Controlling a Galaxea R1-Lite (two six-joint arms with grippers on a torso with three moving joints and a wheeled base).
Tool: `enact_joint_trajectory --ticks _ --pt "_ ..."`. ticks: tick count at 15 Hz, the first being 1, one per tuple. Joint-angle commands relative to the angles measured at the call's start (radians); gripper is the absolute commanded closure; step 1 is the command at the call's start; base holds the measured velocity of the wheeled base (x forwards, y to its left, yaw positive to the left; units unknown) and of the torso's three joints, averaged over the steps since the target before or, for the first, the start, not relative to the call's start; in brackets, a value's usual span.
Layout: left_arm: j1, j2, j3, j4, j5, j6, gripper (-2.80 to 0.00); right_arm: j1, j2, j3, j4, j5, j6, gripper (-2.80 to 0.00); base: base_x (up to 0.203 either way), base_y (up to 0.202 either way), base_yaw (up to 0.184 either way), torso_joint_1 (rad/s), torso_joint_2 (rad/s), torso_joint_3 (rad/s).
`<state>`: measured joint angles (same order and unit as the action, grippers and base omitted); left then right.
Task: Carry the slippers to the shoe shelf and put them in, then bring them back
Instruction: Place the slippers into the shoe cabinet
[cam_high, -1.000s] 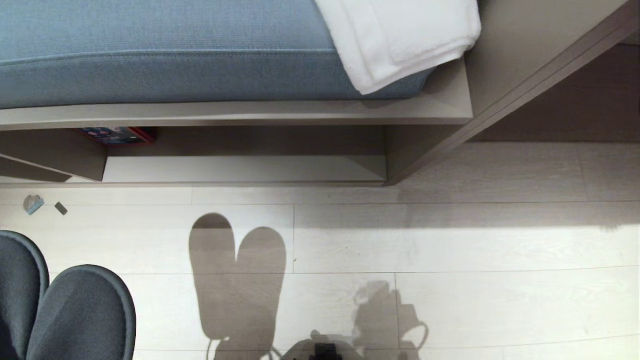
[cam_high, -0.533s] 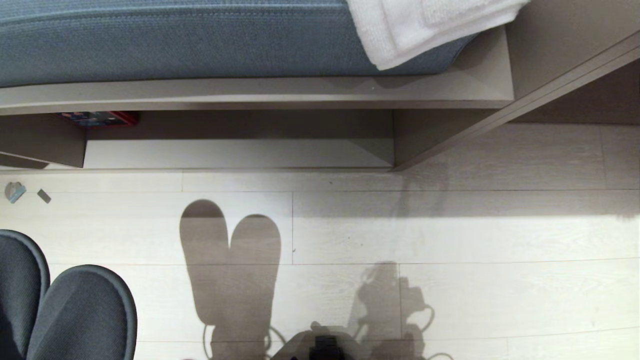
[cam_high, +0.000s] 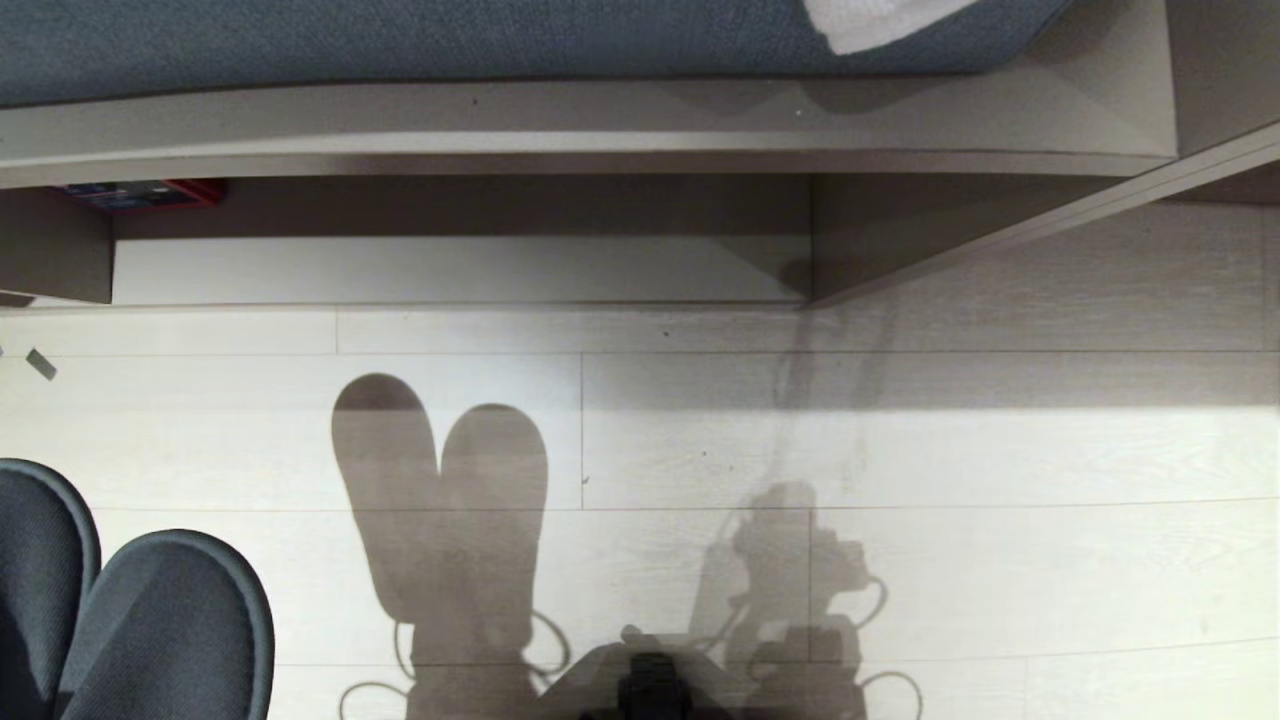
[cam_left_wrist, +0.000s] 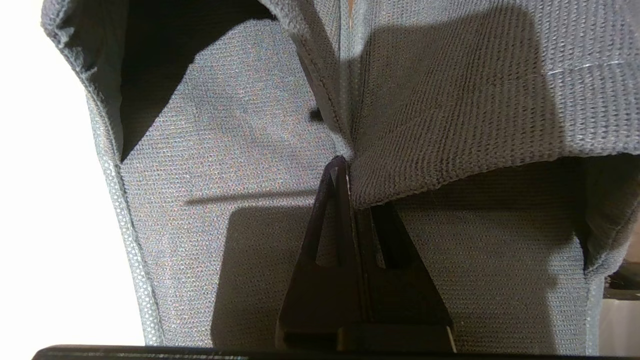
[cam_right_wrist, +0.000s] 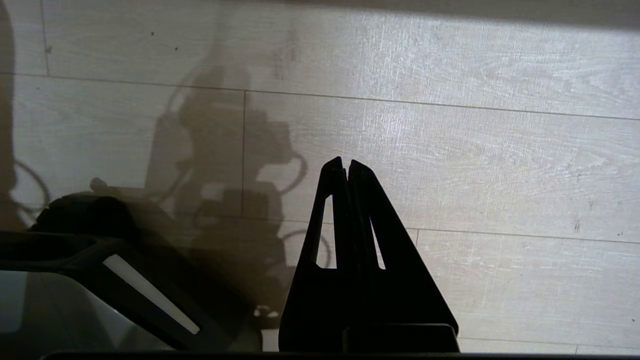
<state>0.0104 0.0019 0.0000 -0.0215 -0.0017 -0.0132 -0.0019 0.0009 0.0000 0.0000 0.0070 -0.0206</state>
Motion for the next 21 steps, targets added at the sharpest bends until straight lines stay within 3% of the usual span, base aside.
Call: enact_joint_trajectory --ticks 1,11,13,15,18,21 --pt "0.000 0.000 0.008 0.000 0.000 -0.001 0.00 0.000 0.001 0.000 0.000 0.001 -0.001 0.00 0.000 0.000 0.000 0.006 0.01 -0.200" --pt "0.000 0.000 0.008 -0.002 -0.006 0.018 0.00 0.000 0.001 0.000 0.000 0.001 -0.001 0.00 0.000 0.000 0.000 0.001 0.00 -0.101" --pt "0.000 0.000 0.006 -0.001 -0.011 0.073 0.00 0.000 0.001 0.000 0.000 0.001 -0.001 0.00 0.000 0.000 0.000 0.000 0.00 0.000" --pt "-0.006 0.009 -0.015 0.005 -0.061 0.132 0.00 0.000 0.001 0.000 0.000 0.001 -0.001 0.00 0.000 0.000 0.000 0.000 0.00 0.000" --pt "-0.007 0.160 -0.132 0.005 -0.139 0.102 0.00 0.000 0.001 0.000 0.000 0.001 -0.001 0.00 0.000 0.000 0.000 0.000 0.00 0.000" --pt "-0.007 0.393 -0.253 -0.023 -0.161 0.089 0.00 0.000 0.001 0.000 0.000 0.001 -0.001 0.00 0.000 0.000 0.000 0.000 0.00 0.000"
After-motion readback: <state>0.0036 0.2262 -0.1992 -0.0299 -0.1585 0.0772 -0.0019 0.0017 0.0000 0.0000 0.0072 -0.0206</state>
